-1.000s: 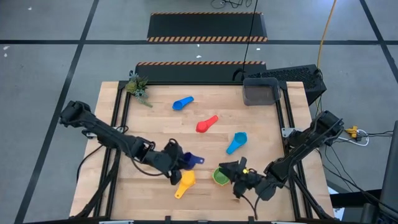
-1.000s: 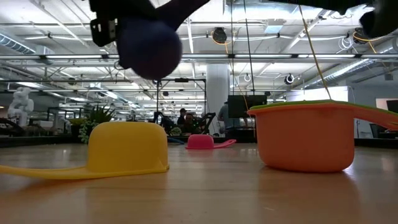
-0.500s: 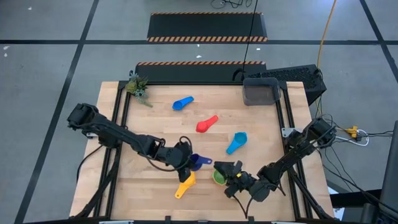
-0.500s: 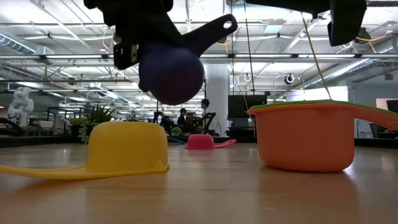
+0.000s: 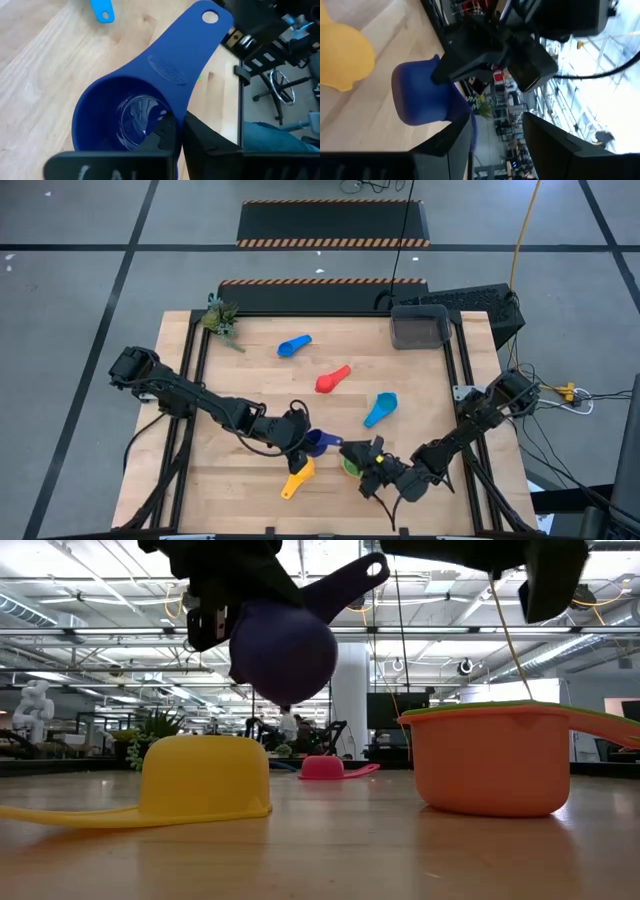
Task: Nest measuring cups in basket
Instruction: Stack the dark blue measuring cup on top of the green measuring cup
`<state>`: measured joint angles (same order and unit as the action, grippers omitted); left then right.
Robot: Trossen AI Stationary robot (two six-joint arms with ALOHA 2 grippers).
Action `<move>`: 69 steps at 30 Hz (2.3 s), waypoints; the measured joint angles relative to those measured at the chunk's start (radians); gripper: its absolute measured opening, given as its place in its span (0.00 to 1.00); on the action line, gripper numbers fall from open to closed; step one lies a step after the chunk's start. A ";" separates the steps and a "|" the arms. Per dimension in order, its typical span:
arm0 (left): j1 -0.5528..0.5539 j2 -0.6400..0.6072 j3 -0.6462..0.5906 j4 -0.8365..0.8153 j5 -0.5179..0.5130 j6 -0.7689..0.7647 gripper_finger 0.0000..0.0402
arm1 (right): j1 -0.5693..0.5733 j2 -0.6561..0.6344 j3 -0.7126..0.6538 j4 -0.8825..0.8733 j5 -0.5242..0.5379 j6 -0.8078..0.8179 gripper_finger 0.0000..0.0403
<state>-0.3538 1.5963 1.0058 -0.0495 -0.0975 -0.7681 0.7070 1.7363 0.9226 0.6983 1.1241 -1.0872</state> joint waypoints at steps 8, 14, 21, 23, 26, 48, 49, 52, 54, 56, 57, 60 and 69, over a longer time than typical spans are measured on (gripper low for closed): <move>-0.002 0.000 0.000 0.001 0.001 0.008 0.05 | -0.021 0.000 -0.001 -0.076 -0.003 0.069 0.36; -0.001 0.000 0.000 0.002 0.001 0.014 0.04 | -0.034 0.000 -0.001 -0.109 -0.003 0.117 0.29; -0.001 0.000 0.000 0.002 0.002 0.009 0.07 | -0.037 0.000 -0.001 -0.106 -0.033 0.138 0.20; -0.001 0.000 0.000 0.002 0.002 0.016 0.04 | -0.040 0.000 -0.001 -0.109 -0.059 0.158 0.17; -0.001 0.000 0.000 0.002 0.002 0.029 0.03 | -0.048 0.000 -0.001 -0.121 -0.080 0.185 0.12; -0.002 0.000 -0.002 0.053 -0.053 0.155 0.25 | -0.041 -0.002 -0.001 -0.144 -0.045 0.161 0.00; -0.002 0.000 -0.001 0.060 -0.054 0.158 0.28 | -0.035 -0.002 -0.001 -0.142 -0.029 0.142 0.00; -0.007 -0.006 -0.001 0.063 -0.060 0.164 0.36 | -0.018 -0.008 -0.002 -0.150 0.004 0.102 0.00; -0.009 -0.016 -0.001 0.060 -0.060 0.165 0.40 | -0.011 -0.018 -0.002 -0.143 0.004 0.106 0.00; -0.011 -0.037 -0.001 0.062 -0.064 0.180 0.42 | -0.003 -0.029 -0.002 -0.142 -0.001 0.117 0.00; -0.011 -0.047 0.000 0.077 -0.077 0.189 0.43 | 0.001 -0.031 -0.002 -0.140 0.000 0.122 0.00; -0.020 -0.083 0.000 0.072 -0.121 0.221 0.43 | 0.011 -0.031 -0.002 -0.143 0.001 0.124 0.00; -0.061 -0.150 0.000 0.070 -0.196 0.308 0.43 | 0.065 -0.031 -0.002 -0.129 0.044 0.125 0.00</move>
<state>-0.4151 1.4466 1.0061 0.0205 -0.2935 -0.4598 0.7723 1.7054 0.9207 0.5692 1.1685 -0.9626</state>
